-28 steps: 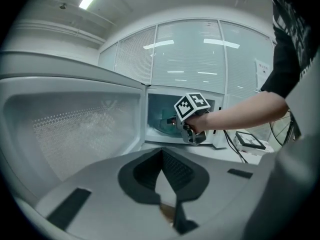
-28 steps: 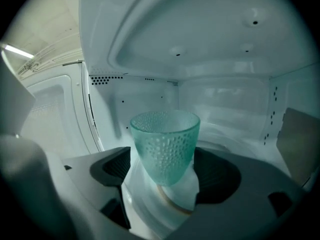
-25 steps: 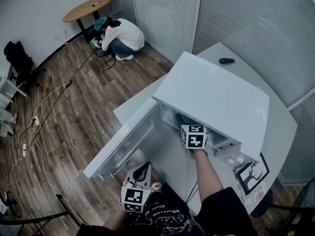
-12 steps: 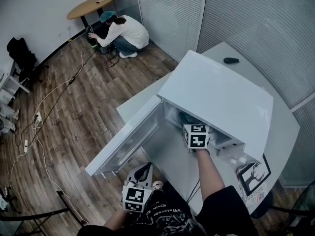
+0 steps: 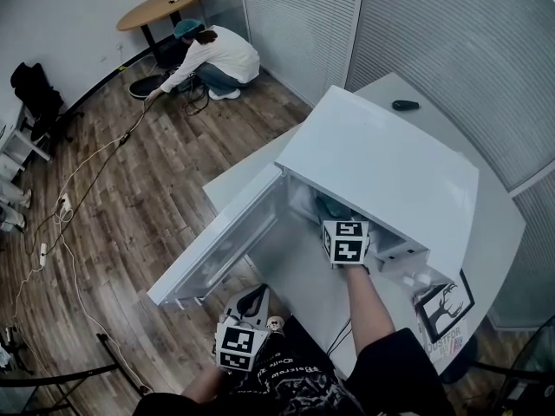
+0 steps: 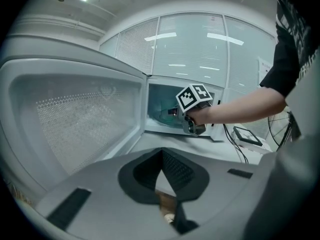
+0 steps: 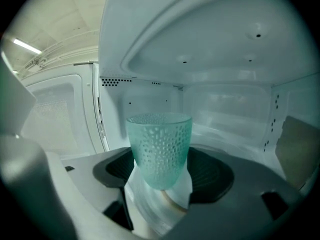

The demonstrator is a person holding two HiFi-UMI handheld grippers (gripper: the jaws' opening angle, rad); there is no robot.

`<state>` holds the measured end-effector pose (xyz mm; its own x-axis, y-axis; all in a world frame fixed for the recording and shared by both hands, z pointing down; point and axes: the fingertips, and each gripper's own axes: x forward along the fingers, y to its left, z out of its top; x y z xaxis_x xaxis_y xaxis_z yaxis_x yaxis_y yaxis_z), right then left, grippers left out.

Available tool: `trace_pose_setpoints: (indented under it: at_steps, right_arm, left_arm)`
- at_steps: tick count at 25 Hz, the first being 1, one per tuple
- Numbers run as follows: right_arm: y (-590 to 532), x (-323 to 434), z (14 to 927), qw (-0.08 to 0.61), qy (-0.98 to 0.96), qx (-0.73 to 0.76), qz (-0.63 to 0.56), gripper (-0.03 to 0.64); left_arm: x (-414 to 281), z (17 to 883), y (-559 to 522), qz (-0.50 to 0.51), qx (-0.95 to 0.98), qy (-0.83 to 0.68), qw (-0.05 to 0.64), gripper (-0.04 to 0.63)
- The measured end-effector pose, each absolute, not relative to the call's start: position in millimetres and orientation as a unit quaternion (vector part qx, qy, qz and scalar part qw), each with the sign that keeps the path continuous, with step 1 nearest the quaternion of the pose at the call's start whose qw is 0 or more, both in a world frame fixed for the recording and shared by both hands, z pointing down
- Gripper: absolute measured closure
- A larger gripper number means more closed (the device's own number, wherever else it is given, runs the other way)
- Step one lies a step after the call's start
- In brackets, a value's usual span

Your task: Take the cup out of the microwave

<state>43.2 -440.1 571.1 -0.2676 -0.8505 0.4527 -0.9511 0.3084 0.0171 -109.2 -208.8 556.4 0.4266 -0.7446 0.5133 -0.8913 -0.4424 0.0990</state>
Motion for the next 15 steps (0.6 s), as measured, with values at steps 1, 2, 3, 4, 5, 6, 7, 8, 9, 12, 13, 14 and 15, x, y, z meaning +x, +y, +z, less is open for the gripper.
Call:
trace_pose_setpoints:
  at_steps: [1,2,3,4,5,6,7,8,9,12,13,14,15]
  right_arm:
    - [-438.9,44.4,570.6,0.190,-0.785,0.574,0.131,0.279]
    - [-437.9,45.2,569.9,0.188,-0.786,0.575,0.131,0.279]
    - [-437.1,45.4,568.8,0.186,-0.787,0.574,0.131,0.279]
    - [-436.4,45.3,567.7,0.185,-0.788,0.573,0.130,0.279]
    - [-435.5,45.1,566.8,0.185,-0.789,0.572,0.129,0.279]
    - [-434.4,45.0,566.0,0.185,-0.790,0.571,0.129,0.279]
    - [-433.1,44.8,565.3,0.185,-0.790,0.570,0.129,0.279]
    - [-431.8,44.3,564.6,0.184,-0.791,0.569,0.130,0.279]
    - [-430.5,43.7,563.9,0.184,-0.792,0.568,0.129,0.279]
    - [-426.4,42.1,563.3,0.183,-0.794,0.565,0.127,0.279]
    - [-424.6,41.8,563.3,0.183,-0.795,0.564,0.126,0.279]
    - [-422.7,41.5,563.4,0.183,-0.795,0.564,0.126,0.279]
    - [-420.5,41.1,563.4,0.183,-0.795,0.564,0.127,0.279]
  left_arm:
    - [-108.1,556.5,-208.3,0.202,0.826,-0.495,0.182,0.591]
    - [-107.4,556.5,-207.8,0.202,0.826,-0.494,0.182,0.591]
    - [-107.1,556.4,-207.5,0.202,0.826,-0.494,0.181,0.591]
    - [-107.0,556.2,-207.3,0.201,0.826,-0.494,0.181,0.591]
    - [-107.0,556.0,-207.2,0.202,0.826,-0.494,0.180,0.592]
    - [-107.0,555.6,-207.1,0.202,0.826,-0.494,0.179,0.591]
    - [-107.0,555.2,-206.8,0.202,0.827,-0.494,0.179,0.592]
    - [-107.2,554.6,-206.6,0.202,0.827,-0.494,0.178,0.591]
    - [-107.3,554.0,-206.3,0.202,0.827,-0.494,0.177,0.591]
    - [-105.9,552.9,-205.9,0.200,0.829,-0.493,0.174,0.591]
    - [-105.2,552.6,-205.8,0.199,0.829,-0.493,0.172,0.591]
    - [-104.6,552.0,-205.7,0.197,0.830,-0.493,0.170,0.591]
    - [-104.3,550.9,-205.6,0.195,0.831,-0.494,0.169,0.591]
